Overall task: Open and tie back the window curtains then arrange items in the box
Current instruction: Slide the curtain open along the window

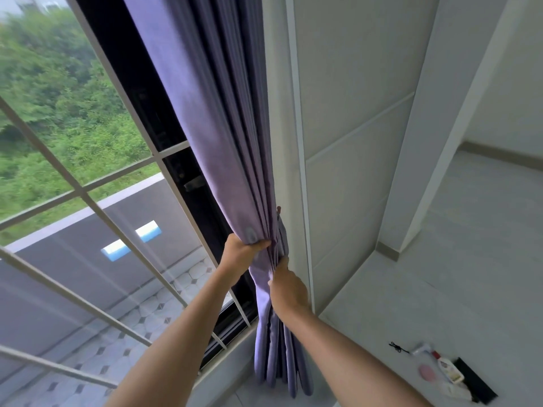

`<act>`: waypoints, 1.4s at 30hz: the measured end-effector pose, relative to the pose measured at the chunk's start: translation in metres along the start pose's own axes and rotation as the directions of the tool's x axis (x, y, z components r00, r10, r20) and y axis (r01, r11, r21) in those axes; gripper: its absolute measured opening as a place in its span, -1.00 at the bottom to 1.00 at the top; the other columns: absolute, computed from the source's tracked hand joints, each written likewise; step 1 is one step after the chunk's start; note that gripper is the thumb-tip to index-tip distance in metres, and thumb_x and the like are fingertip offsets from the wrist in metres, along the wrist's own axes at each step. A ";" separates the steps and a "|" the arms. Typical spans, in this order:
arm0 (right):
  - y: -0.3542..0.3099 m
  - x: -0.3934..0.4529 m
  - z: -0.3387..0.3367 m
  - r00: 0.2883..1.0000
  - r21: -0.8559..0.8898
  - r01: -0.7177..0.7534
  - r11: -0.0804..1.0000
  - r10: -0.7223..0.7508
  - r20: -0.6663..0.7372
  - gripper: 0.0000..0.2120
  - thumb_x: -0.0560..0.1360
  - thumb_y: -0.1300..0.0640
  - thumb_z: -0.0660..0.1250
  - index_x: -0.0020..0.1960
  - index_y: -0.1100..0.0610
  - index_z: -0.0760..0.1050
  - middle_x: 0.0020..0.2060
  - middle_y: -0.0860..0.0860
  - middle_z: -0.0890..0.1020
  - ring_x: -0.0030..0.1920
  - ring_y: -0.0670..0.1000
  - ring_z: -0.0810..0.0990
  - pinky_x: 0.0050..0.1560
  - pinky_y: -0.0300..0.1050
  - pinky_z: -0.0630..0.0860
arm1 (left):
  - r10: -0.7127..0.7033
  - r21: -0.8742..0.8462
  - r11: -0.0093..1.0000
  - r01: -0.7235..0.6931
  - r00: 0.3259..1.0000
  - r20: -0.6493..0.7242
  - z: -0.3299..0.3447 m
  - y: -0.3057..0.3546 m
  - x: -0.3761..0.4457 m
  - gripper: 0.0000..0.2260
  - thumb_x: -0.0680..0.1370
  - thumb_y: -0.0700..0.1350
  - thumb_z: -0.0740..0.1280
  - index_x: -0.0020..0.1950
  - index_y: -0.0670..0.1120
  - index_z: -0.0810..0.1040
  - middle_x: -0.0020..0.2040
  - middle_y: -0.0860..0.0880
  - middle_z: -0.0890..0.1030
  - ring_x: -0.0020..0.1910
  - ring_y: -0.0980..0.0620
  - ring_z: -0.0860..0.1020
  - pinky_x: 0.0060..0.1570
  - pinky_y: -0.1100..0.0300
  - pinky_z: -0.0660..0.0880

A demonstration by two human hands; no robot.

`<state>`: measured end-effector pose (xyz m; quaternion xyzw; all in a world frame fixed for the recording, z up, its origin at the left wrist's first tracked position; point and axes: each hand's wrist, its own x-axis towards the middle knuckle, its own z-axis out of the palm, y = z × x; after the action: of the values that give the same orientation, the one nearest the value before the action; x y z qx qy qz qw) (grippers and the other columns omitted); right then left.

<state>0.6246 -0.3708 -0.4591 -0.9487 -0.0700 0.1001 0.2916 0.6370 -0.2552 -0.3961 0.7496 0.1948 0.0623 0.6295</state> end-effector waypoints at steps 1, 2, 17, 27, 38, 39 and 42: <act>0.002 0.004 0.006 0.999 0.036 0.015 0.999 -0.013 -0.042 -0.29 0.52 0.05 0.34 0.52 0.15 0.02 0.33 0.12 0.46 0.22 0.14 0.53 0.16 0.04 0.53 | -0.013 -0.003 1.000 0.013 1.000 -0.003 -0.003 0.000 0.002 -0.70 0.33 -0.24 0.55 0.02 -0.13 0.60 -0.05 -0.07 0.67 -0.03 -0.03 0.63 -0.11 0.17 0.56; 0.005 0.010 0.009 0.995 0.099 0.055 0.994 -0.047 -0.087 -0.12 0.43 0.00 0.43 0.54 0.12 -0.04 0.40 0.10 0.36 0.29 0.13 0.46 0.20 0.05 0.52 | -0.024 0.001 1.000 0.024 1.000 0.014 -0.006 0.000 0.004 -0.71 0.33 -0.25 0.55 0.01 -0.12 0.60 -0.05 -0.06 0.67 -0.03 -0.04 0.63 -0.12 0.17 0.57; 0.004 0.036 0.011 0.980 0.423 0.185 0.887 -0.198 -0.014 -0.44 0.49 0.01 0.38 0.41 0.14 0.31 0.05 0.09 0.64 0.05 0.11 0.62 -0.02 -0.18 0.52 | 0.007 0.105 0.994 -0.014 0.998 0.066 -0.022 -0.018 0.002 -0.50 0.20 -0.03 0.62 0.06 -0.14 0.60 -0.05 -0.04 0.68 -0.03 -0.02 0.65 -0.09 0.17 0.60; 0.002 0.052 0.012 0.970 0.407 0.243 0.881 -0.216 -0.111 -0.60 0.54 0.03 0.31 0.31 0.19 0.38 0.21 0.12 0.49 0.18 0.10 0.53 0.12 -0.12 0.50 | 0.075 0.228 0.973 -0.037 0.984 -0.160 -0.001 -0.017 0.005 -0.65 0.29 -0.01 0.58 -0.07 -0.12 0.54 -0.21 -0.01 0.63 -0.23 0.05 0.60 -0.31 0.34 0.48; -0.003 0.046 0.029 0.989 0.159 0.129 0.979 -0.115 -0.094 -0.75 0.62 0.08 0.09 0.21 0.17 0.39 -0.08 0.13 0.60 -0.08 0.18 0.60 -0.11 -0.05 0.48 | 0.375 0.399 0.866 -0.300 0.919 -0.122 0.012 -0.028 -0.022 -0.76 0.45 -0.05 0.41 -0.03 -0.02 0.36 -0.25 0.16 0.43 -0.29 0.30 0.45 -0.32 0.47 0.35; -0.004 0.045 0.029 0.987 0.198 0.107 0.974 -0.081 -0.135 -0.77 0.61 0.09 0.14 0.17 0.19 0.41 -0.10 0.14 0.61 -0.09 0.18 0.61 -0.14 -0.05 0.49 | 0.363 0.405 0.870 -0.283 0.922 -0.135 0.014 -0.027 -0.024 -0.69 0.43 0.04 0.42 -0.02 -0.04 0.36 -0.24 0.17 0.43 -0.29 0.29 0.45 -0.32 0.46 0.36; -0.008 0.047 0.040 0.968 0.093 0.173 0.980 -0.152 -0.201 -0.83 0.56 0.13 0.29 0.07 0.21 0.49 -0.23 0.10 0.66 -0.23 0.09 0.67 -0.21 -0.07 0.60 | 0.258 0.387 0.910 -0.152 0.936 -0.240 0.021 -0.021 -0.020 -0.59 0.39 0.12 0.47 0.03 0.00 0.33 -0.18 0.19 0.46 -0.23 0.23 0.48 -0.31 0.44 0.38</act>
<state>0.6602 -0.3336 -0.4944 -0.9274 -0.1133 -0.0129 0.3562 0.6209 -0.2789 -0.4176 0.8521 0.2112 0.1992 0.4355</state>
